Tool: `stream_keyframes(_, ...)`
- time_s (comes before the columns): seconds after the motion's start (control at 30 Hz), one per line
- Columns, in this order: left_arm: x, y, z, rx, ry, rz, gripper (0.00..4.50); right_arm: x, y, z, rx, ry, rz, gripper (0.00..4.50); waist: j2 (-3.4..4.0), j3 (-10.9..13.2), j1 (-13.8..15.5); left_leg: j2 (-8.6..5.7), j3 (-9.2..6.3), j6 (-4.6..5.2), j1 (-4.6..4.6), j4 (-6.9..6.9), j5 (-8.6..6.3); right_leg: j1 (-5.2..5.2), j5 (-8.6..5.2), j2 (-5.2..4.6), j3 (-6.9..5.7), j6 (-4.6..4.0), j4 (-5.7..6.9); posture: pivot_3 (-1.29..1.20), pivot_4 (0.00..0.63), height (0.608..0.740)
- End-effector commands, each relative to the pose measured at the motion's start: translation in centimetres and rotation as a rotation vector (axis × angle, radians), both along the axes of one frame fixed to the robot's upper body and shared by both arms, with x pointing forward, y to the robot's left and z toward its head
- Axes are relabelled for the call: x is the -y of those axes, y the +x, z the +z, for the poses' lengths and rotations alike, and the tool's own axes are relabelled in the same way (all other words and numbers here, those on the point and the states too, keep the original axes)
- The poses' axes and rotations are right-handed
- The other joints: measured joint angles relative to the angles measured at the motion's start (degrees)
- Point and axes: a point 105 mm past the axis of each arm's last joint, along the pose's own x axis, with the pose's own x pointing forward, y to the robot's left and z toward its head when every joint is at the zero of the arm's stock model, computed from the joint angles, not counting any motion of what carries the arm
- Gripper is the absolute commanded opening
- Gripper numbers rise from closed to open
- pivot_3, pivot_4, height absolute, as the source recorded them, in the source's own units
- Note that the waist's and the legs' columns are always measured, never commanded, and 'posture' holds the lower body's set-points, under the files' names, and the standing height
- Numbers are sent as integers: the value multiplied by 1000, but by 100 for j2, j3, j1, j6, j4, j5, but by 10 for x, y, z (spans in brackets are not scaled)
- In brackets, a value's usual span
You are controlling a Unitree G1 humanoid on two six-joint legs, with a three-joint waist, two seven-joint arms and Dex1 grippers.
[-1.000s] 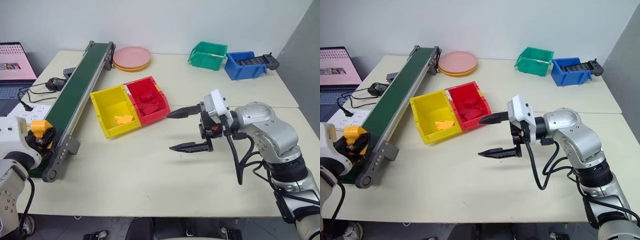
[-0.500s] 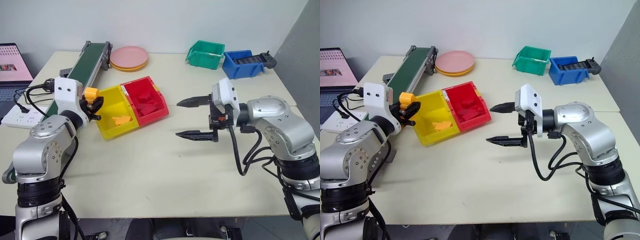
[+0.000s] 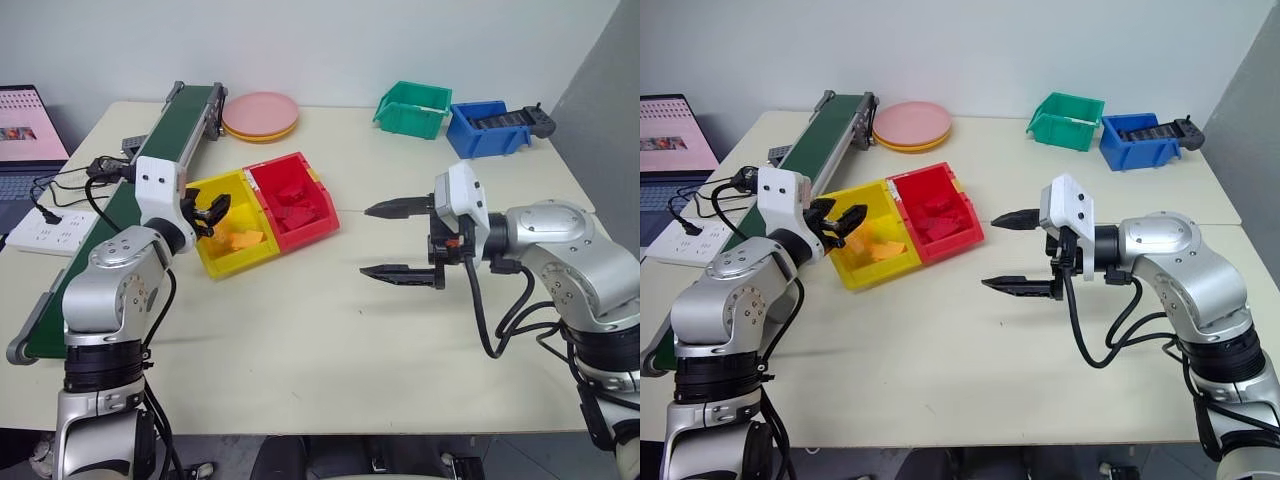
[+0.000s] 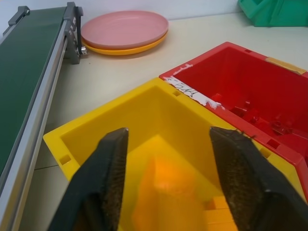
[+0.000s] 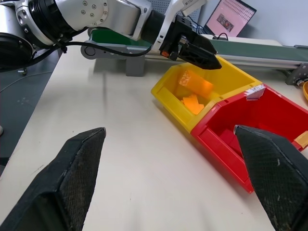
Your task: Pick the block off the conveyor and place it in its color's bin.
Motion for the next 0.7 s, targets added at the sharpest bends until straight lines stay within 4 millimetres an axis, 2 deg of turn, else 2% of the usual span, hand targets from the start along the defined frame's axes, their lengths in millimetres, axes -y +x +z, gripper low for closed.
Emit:
stream_keyframes(0.03,6,-4,23,84,30,-18,3257,2,-6,12,56,16,12,4500,0,0,0,0,0,0,0,0,0,0,0,0,-1,0,0,0,150,740)
stream_keyframes(0.1,8,-8,21,62,65,-34,3257,2,-6,12,58,16,14,4500,0,0,-1,0,-1,0,-1,0,0,0,0,0,-1,0,0,0,150,740)
stream_keyframes(0.27,22,-36,42,192,140,-114,3257,3,-4,11,74,21,-1,4500,1,0,-11,2,3,0,-2,0,0,0,0,0,5,0,-4,0,150,740)
stream_keyframes(0.53,18,-89,20,86,120,-164,3257,20,9,-2,123,78,-96,4500,0,0,-12,3,3,0,8,-2,0,5,-1,1,3,0,3,0,150,740)
stream_keyframes(0.63,26,-111,9,80,121,-163,3257,28,15,-13,103,85,-156,4500,0,0,-7,2,2,0,10,-2,0,9,-1,1,3,0,1,0,150,740)
stream_keyframes(0.7,31,-117,4,74,102,-164,3257,29,18,-16,82,83,-165,4500,1,0,-5,2,7,0,14,-3,0,14,-1,0,8,0,-4,0,150,740)
